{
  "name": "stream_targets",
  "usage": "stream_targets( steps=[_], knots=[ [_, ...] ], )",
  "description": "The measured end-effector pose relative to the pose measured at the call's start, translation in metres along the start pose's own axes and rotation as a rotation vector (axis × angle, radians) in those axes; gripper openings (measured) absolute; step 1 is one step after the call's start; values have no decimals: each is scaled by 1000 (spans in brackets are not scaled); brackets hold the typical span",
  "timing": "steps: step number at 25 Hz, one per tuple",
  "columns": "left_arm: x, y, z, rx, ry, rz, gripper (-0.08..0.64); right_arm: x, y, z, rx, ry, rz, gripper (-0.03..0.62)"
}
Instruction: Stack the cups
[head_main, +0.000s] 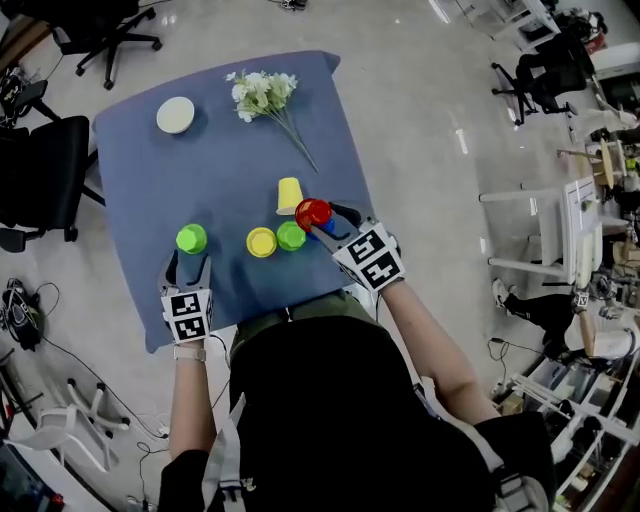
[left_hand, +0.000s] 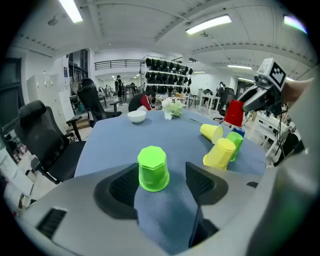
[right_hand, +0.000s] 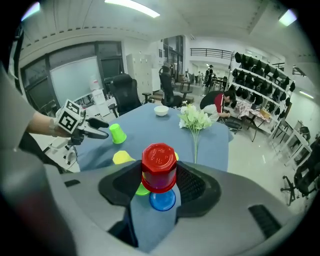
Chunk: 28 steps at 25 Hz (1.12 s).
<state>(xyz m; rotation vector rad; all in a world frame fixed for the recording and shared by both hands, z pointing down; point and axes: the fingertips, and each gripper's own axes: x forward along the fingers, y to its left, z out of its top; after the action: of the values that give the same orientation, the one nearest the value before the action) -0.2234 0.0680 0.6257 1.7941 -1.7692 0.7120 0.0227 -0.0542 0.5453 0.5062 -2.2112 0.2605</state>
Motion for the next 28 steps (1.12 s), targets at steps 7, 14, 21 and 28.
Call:
stream_targets(
  steps=[7, 14, 21, 28],
  knots=[
    [11, 10, 6, 11, 1, 8, 295, -3, 17, -21, -22, 53, -11, 221],
    [27, 10, 4, 28, 32, -9, 295, -2, 21, -37, -23, 78, -19, 241],
    [34, 13, -3, 40, 81, 15, 229, -19, 22, -37, 20, 51, 8, 264],
    [18, -17, 31, 68, 24, -55, 227, -38, 13, -37, 40, 27, 6, 265]
  ],
)
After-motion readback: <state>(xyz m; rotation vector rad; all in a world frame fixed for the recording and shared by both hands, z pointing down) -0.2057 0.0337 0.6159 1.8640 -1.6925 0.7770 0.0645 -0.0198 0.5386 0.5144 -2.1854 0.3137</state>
